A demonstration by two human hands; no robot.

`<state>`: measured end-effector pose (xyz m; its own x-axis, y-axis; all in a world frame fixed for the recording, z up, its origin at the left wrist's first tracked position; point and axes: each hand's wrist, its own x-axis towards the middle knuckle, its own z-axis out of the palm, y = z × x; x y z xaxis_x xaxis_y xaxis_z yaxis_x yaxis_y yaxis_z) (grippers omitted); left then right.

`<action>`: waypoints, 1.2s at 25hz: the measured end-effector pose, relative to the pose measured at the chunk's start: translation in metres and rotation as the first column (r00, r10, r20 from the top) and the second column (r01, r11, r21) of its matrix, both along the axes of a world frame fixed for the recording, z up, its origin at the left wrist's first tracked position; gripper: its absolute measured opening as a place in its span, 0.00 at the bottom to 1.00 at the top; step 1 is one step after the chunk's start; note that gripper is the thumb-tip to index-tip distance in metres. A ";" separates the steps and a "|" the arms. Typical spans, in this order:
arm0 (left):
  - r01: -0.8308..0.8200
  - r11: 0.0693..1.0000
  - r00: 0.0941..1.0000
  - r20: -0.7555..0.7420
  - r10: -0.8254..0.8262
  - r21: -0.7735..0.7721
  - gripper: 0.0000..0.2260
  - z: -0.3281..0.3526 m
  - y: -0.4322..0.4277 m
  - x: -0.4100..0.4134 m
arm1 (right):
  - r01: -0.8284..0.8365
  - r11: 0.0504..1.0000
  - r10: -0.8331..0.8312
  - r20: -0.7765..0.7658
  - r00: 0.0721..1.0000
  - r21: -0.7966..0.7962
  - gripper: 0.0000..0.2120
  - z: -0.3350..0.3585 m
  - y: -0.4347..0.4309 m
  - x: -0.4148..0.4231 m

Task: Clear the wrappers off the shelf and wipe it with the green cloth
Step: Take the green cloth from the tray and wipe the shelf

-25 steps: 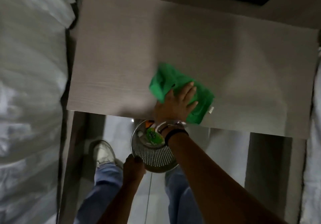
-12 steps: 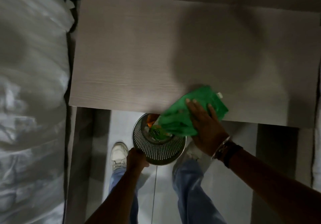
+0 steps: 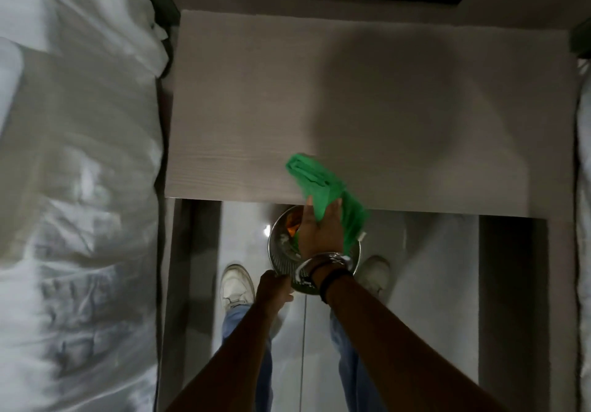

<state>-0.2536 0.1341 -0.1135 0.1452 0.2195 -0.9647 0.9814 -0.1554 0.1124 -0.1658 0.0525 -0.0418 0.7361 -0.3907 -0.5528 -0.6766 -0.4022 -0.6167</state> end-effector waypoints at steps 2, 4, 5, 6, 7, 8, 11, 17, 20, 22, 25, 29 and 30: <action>0.100 0.991 0.991 0.075 -0.107 0.094 0.11 0.031 0.017 0.013 | 0.026 0.969 -0.018 -0.035 0.999 0.246 0.17 0.028 0.022 0.000; -0.117 0.986 0.963 0.258 0.083 0.118 0.10 0.076 0.037 0.036 | 0.044 0.936 -0.017 -0.077 0.997 0.350 0.15 0.055 0.015 0.004; -0.284 0.957 0.903 0.351 0.247 0.060 0.10 0.100 0.042 0.049 | 0.042 0.929 0.003 -0.121 0.993 0.369 0.15 0.068 0.004 0.011; -0.389 0.919 0.854 0.350 0.386 -0.066 0.13 0.129 0.050 0.063 | -0.017 0.935 0.061 -0.112 0.992 0.355 0.15 0.081 -0.007 0.019; -0.444 0.870 0.816 0.304 0.492 -0.215 0.17 0.160 0.058 0.079 | -0.159 0.938 0.183 -0.050 0.982 0.306 0.13 0.101 -0.013 0.027; -0.459 0.800 0.789 0.238 0.567 -0.386 0.24 0.192 0.068 0.093 | -0.355 0.910 0.351 0.058 0.935 0.216 0.11 0.123 -0.011 0.034; -0.461 0.597 0.712 0.128 0.690 -0.657 0.39 0.286 0.112 0.130 | -0.771 0.599 0.773 0.408 0.486 -0.216 0.16 0.193 0.025 0.054; -0.494 0.748 0.581 0.472 0.663 -0.443 0.14 0.383 0.241 0.135 | -0.718 0.365 0.881 0.469 0.061 -0.592 0.26 0.260 0.142 0.090; -0.452 0.694 0.521 0.465 0.716 -0.561 0.16 0.393 0.304 0.125 | -0.714 0.423 0.884 0.428 0.189 -0.558 0.30 0.260 0.197 0.106; -0.461 0.650 0.477 0.449 0.756 -0.605 0.16 0.382 0.337 0.121 | -0.686 0.313 0.938 0.329 0.113 -0.657 0.29 0.247 0.230 0.116; -0.529 0.679 0.507 0.452 0.734 -0.509 0.16 0.338 0.365 0.111 | -0.624 0.095 0.985 0.165 -0.055 -0.775 0.22 0.226 0.263 0.130; -0.149 0.963 0.848 0.530 0.009 0.222 0.21 0.310 0.339 0.113 | -0.503 -0.306 0.949 -0.221 -0.224 -0.808 0.13 0.222 0.253 0.130; 0.099 0.864 0.819 0.452 -0.352 0.494 0.26 0.303 0.332 0.113 | -0.499 -0.353 0.935 -0.309 -0.171 -0.791 0.12 0.222 0.255 0.130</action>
